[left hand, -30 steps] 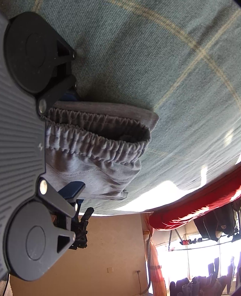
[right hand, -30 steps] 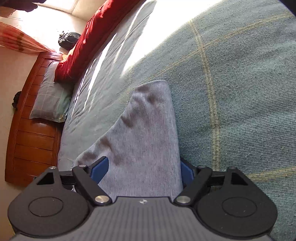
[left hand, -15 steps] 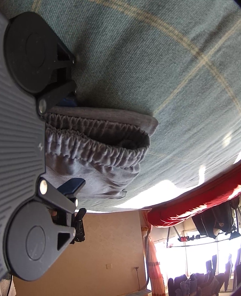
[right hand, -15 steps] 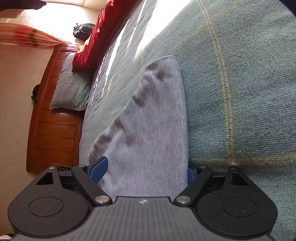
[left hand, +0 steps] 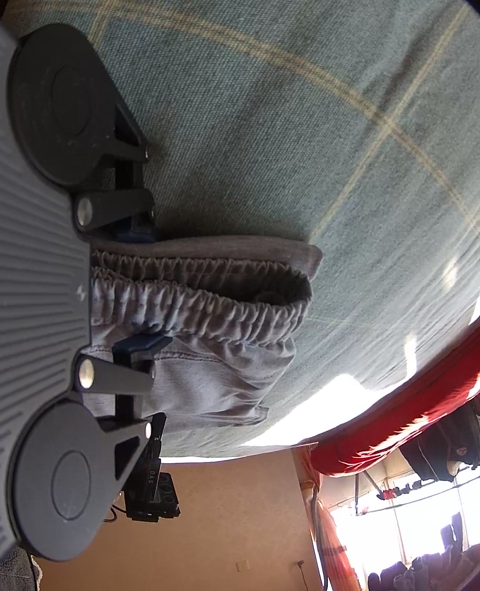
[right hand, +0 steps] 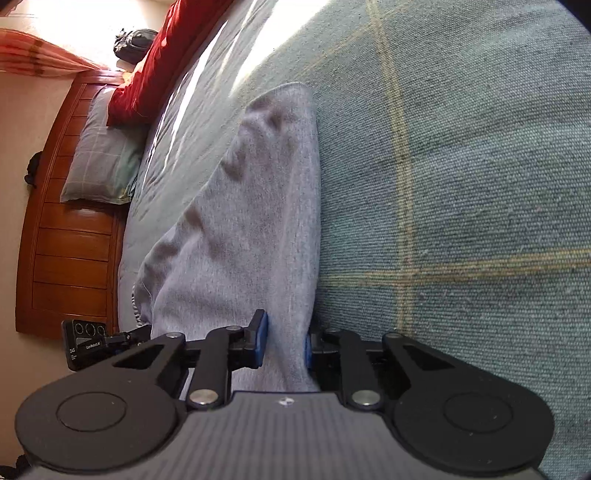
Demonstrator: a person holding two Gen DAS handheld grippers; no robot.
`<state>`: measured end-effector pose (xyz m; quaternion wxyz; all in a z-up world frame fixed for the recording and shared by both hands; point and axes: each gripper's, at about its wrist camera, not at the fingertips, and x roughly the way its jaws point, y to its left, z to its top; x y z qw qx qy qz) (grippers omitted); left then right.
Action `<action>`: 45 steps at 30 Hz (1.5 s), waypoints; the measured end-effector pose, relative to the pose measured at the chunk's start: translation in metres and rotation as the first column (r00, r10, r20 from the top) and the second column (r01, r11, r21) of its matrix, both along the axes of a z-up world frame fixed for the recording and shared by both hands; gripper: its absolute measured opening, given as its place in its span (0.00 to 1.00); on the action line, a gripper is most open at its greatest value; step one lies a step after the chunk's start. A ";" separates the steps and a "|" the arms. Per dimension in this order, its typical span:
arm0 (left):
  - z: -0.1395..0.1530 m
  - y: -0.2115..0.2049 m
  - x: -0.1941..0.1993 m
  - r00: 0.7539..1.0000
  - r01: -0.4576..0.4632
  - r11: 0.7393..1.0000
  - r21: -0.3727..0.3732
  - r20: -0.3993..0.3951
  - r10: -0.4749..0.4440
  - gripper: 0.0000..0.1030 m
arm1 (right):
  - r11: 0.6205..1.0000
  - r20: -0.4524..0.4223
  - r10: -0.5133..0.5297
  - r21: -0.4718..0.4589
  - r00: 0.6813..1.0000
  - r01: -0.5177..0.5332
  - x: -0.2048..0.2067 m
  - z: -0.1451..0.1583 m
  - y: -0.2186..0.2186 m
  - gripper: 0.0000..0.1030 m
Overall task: Fold clothes
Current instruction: 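Close the left tool on the waistband end while the right tool grips the opposite folded edge, then lift the folded stack with both tools and carry it toward the pillows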
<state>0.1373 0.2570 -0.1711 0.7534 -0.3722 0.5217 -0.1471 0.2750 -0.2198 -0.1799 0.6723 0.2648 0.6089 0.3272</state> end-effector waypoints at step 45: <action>0.051 0.060 -0.106 0.927 -0.306 0.951 0.051 0.244 0.286 0.27 | 0.809 0.483 0.568 -0.477 0.667 -0.343 0.015 0.184 0.297 0.17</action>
